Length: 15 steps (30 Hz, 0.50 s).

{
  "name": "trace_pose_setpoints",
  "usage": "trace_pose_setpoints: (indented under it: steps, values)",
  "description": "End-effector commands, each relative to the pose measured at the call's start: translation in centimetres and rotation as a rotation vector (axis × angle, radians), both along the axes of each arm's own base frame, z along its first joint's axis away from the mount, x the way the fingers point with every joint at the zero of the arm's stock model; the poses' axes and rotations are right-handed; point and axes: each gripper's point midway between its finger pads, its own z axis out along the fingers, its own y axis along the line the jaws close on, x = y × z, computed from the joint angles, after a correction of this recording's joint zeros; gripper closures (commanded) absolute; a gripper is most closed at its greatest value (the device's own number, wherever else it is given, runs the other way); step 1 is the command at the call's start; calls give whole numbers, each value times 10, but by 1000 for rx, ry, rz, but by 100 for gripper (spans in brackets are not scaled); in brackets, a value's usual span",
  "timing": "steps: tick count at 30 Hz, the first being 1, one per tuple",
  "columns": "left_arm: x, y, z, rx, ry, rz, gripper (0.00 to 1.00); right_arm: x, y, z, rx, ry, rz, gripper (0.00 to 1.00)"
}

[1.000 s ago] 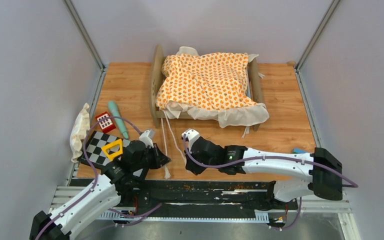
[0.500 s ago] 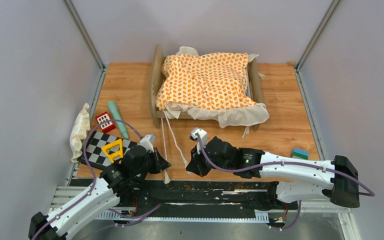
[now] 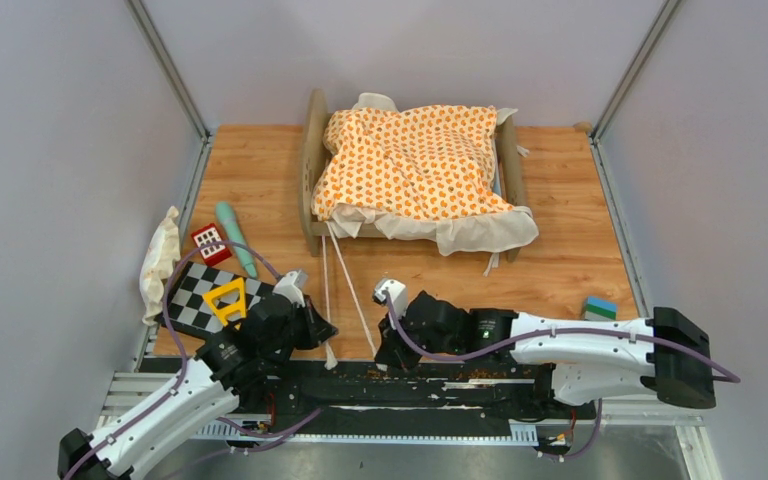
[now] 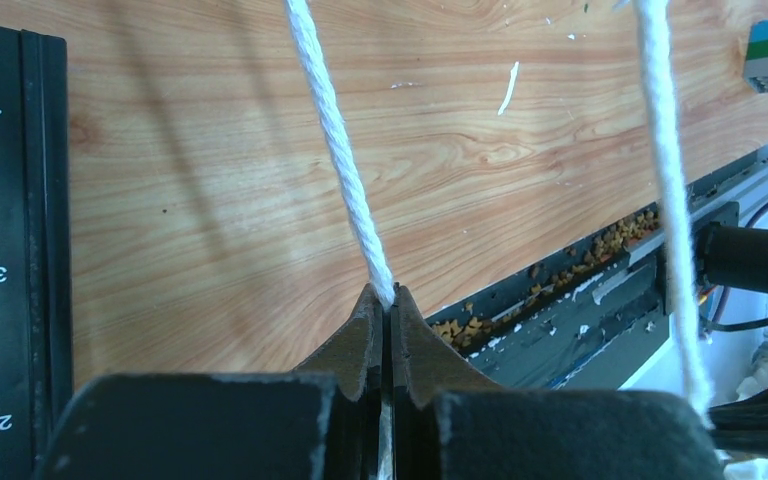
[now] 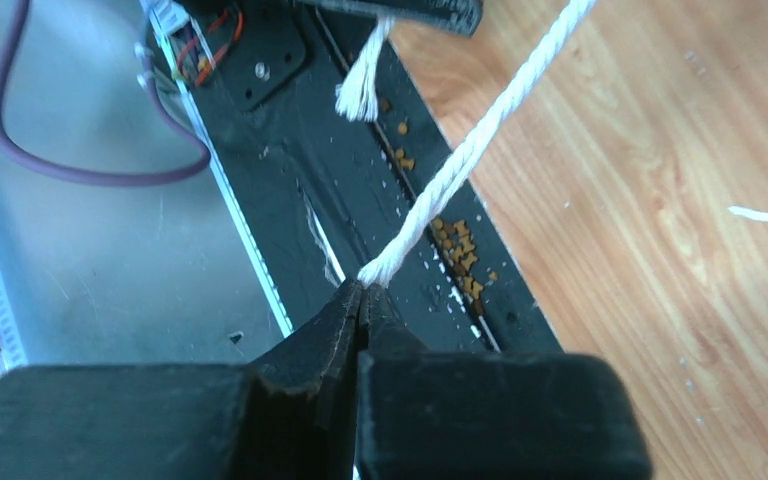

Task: Set up the pet bed
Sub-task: Tie the ropes to the bed frame.

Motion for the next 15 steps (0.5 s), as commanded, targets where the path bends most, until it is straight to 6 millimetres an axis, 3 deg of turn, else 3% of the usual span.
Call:
trace_pose_setpoints:
  steps: [1, 5, 9, 15]
  values:
    - [2, -7, 23, -35, -16, -10, 100, -18, 9, -12, -5, -19, 74, 100]
    - [3, -7, 33, -33, -28, -11, 100, -18, 10, -30, -44, -31, 49, 100]
    - [5, -6, 43, -46, -47, 1, 100, -7, 14, -45, -33, -36, -44, 100]
    - [9, 6, 40, -31, -46, 82, 100, 4, 26, -52, -33, -62, -105, 97]
